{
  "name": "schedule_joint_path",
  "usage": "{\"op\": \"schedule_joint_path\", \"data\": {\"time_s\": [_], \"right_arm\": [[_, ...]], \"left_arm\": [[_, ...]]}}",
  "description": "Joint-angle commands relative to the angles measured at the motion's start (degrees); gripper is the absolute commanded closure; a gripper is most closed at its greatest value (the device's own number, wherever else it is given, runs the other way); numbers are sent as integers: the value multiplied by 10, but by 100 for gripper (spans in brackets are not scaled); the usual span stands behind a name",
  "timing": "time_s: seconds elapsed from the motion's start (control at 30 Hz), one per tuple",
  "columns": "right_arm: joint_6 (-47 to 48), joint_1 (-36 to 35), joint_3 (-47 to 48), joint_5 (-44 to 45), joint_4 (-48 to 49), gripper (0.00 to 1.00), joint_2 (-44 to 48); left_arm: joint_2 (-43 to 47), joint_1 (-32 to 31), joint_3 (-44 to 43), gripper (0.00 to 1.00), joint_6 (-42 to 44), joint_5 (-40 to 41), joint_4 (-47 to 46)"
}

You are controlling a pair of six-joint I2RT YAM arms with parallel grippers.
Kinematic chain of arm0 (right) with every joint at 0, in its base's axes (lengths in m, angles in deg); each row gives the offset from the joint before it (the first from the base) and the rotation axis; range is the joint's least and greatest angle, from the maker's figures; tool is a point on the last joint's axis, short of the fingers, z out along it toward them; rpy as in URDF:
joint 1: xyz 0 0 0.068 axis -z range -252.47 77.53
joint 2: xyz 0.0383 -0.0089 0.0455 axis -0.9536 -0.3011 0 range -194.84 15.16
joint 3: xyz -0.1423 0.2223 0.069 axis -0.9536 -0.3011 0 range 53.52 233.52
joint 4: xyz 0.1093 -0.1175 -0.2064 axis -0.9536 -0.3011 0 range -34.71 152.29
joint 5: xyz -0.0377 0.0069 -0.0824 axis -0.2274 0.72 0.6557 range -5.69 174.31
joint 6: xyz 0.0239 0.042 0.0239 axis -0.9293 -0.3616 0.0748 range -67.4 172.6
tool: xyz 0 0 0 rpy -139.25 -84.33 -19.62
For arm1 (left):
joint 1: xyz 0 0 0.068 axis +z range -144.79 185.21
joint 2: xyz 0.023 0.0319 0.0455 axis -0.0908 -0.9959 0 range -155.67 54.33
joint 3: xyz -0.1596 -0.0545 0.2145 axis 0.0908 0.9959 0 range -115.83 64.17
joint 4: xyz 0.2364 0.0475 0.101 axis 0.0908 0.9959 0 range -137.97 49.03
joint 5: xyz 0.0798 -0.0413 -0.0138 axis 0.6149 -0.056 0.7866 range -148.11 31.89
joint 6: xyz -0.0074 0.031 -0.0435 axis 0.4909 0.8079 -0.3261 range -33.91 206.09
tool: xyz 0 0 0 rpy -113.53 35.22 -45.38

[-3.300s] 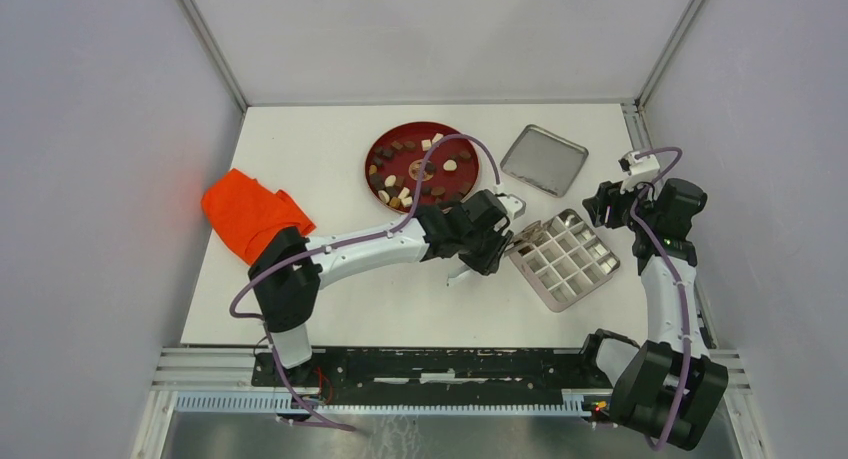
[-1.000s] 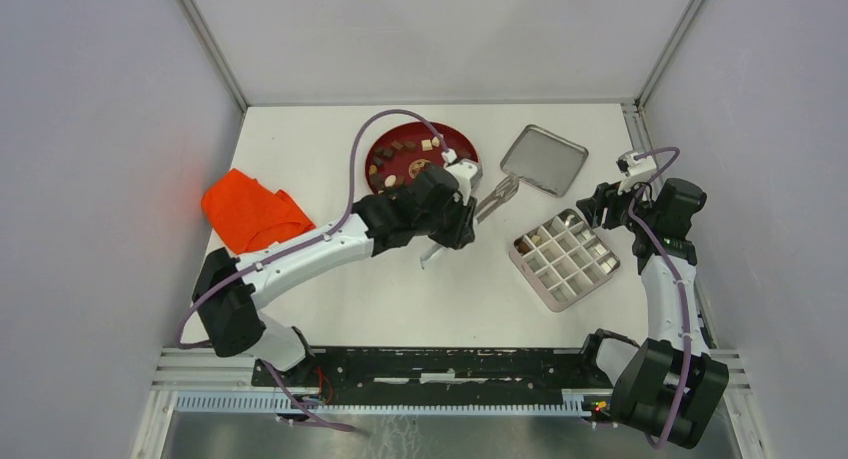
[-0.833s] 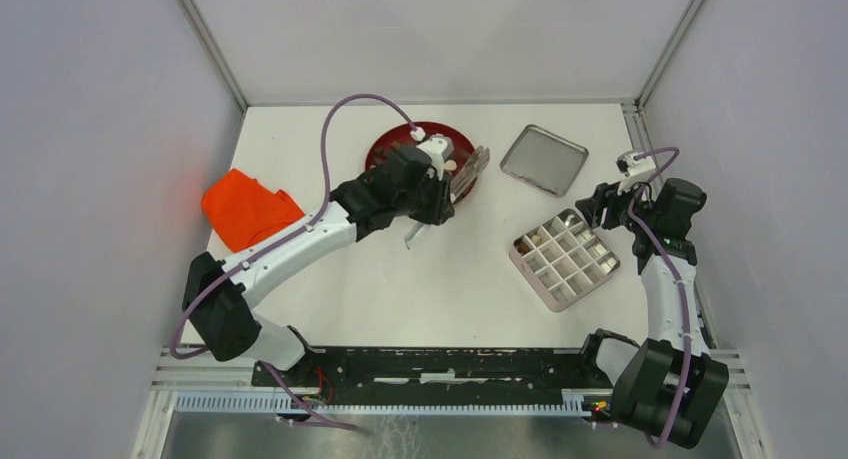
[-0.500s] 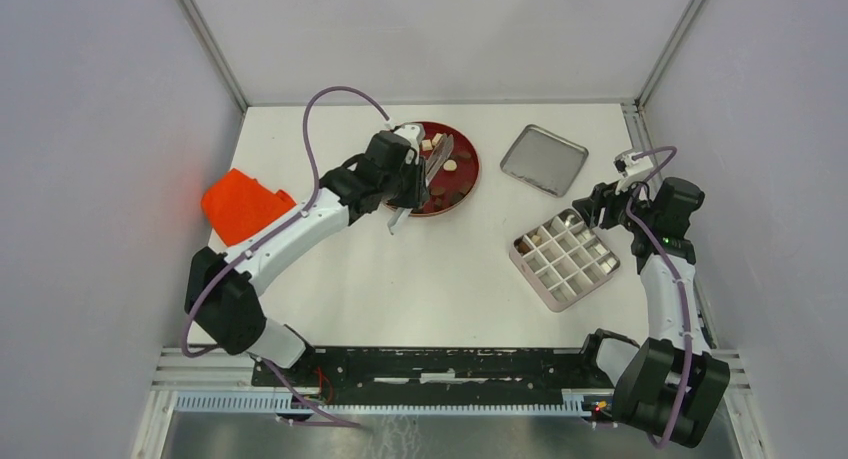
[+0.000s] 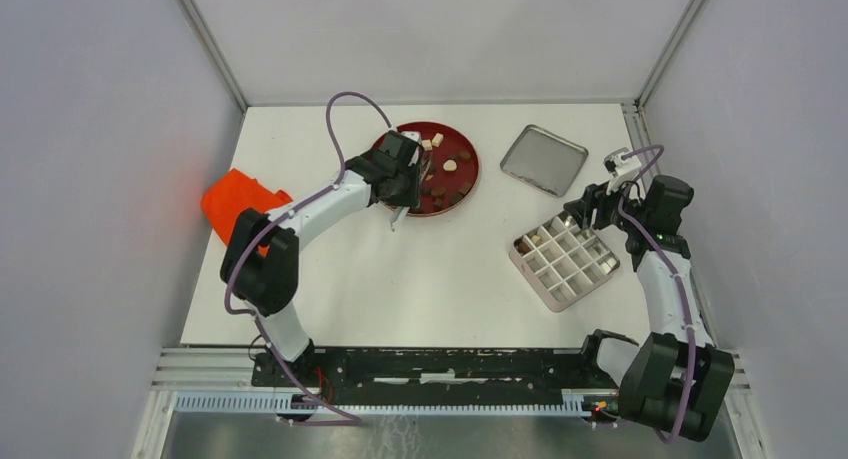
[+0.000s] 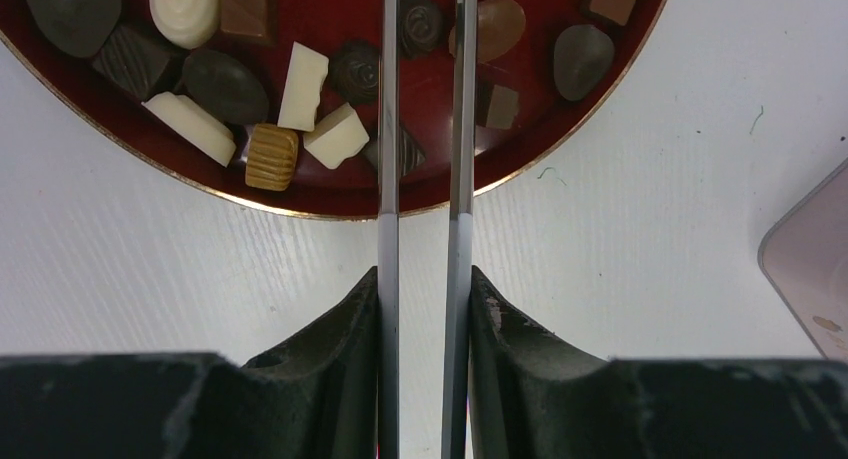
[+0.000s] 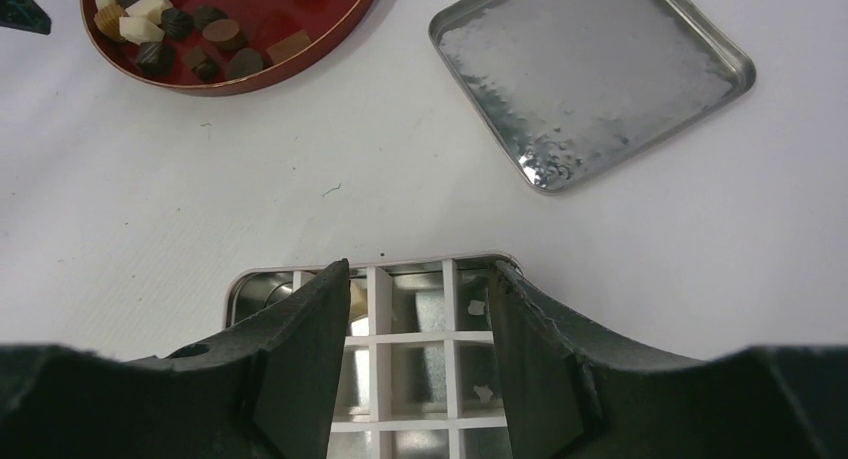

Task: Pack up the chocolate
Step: Pick up the fake chocolate from the plate.

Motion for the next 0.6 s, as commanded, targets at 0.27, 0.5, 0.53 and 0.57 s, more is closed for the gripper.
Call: {"op": "schedule_joint_path", "data": {"time_s": [0.27,0.5,0.53,0.57], "right_arm": [[21,-40,19,7,-4,41,-17],[24,-44,20,10,-6,41,-21],[25,-44,20,10,-6,41,-21],[25,-45,21,10,-6,41,-20]], "left_arm": [[-68,20,-91,64,22,3,2],[-93,27,-125,63,33,0,16],[-96,28,-132,63,34,-2,16],[-101,30,-139,63,36,-5,18]]}}
